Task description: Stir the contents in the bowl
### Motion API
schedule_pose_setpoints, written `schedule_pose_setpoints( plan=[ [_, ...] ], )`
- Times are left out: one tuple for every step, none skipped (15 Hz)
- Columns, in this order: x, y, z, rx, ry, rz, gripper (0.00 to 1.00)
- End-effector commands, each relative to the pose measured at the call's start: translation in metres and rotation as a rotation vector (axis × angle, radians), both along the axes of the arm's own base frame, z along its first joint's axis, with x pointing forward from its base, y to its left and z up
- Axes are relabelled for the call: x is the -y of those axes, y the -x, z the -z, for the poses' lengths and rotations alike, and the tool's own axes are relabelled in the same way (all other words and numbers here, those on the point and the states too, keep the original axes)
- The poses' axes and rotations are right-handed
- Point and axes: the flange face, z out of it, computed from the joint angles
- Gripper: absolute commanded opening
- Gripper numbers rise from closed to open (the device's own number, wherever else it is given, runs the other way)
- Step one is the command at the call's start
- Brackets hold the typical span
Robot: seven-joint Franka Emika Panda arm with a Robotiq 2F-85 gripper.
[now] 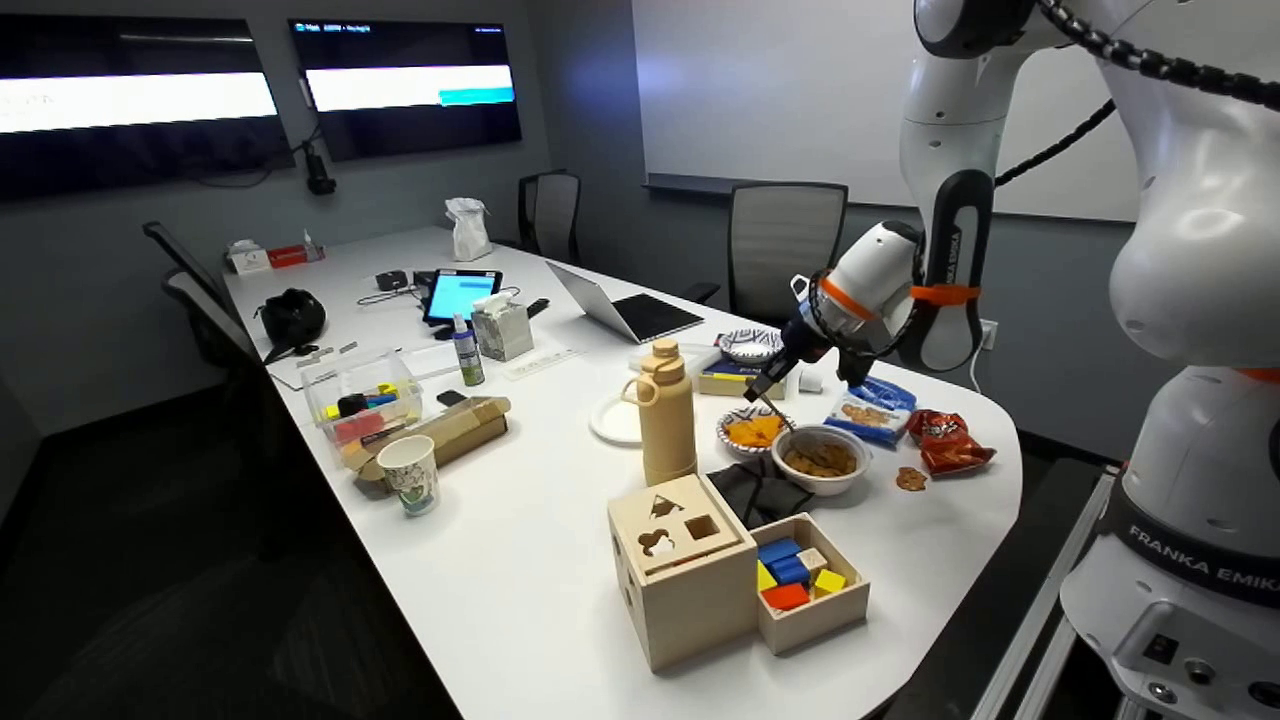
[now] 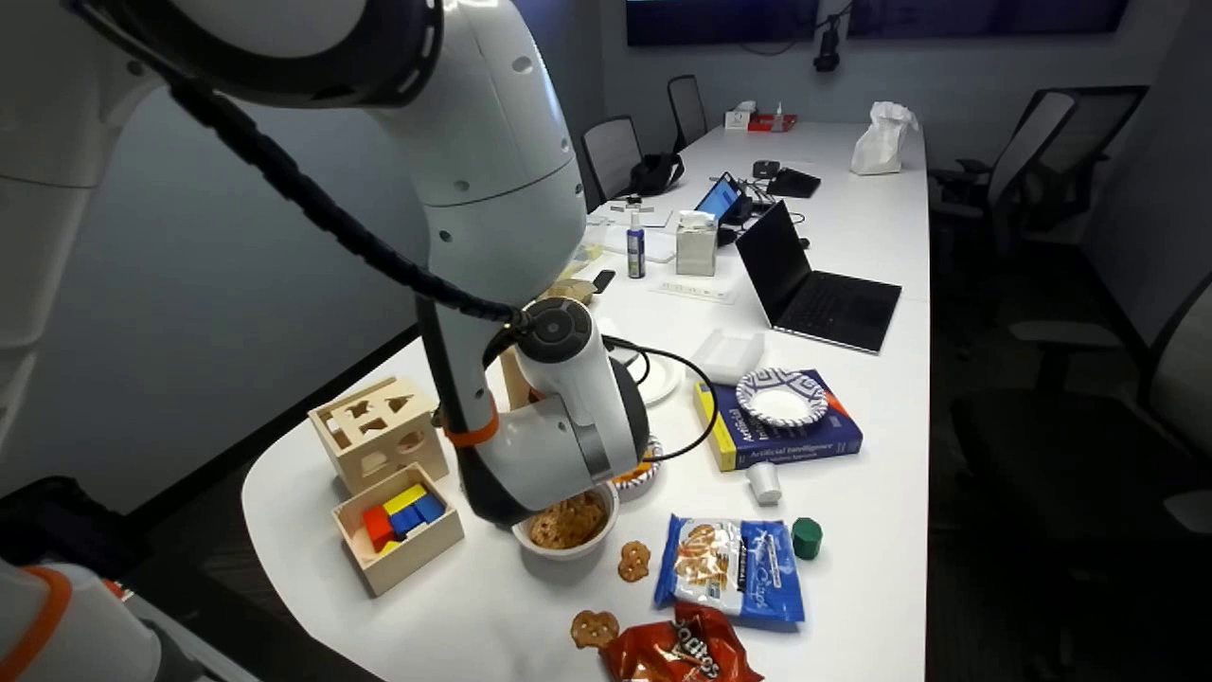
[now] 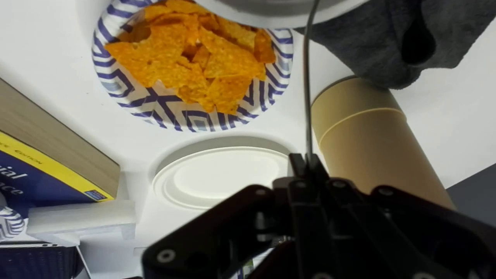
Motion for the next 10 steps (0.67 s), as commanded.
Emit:
schedule_pose_setpoints(
  plan=[
    [0.005, 0.014, -0.012, 0.055, -0.007, 0.068, 0.01],
    [0.007, 0.016, -0.015, 0.064, 0.001, 0.089, 0.01],
    [0.009, 0.018, -0.017, 0.073, 0.015, 0.111, 0.01],
    [0.011, 0.02, -0.021, 0.078, 0.034, 0.135, 0.01],
    [0.012, 0.022, -0.022, 0.084, 0.053, 0.155, 0.01],
    [0.013, 0.023, -0.023, 0.081, 0.075, 0.173, 0.01],
    [0.012, 0.025, -0.023, 0.07, 0.095, 0.192, 0.01],
    [0.012, 0.026, -0.023, 0.063, 0.108, 0.202, 0.01],
    [0.008, 0.029, -0.021, 0.043, 0.116, 0.206, 0.01],
    [0.003, 0.031, -0.019, 0.028, 0.121, 0.201, 0.01]
  ],
)
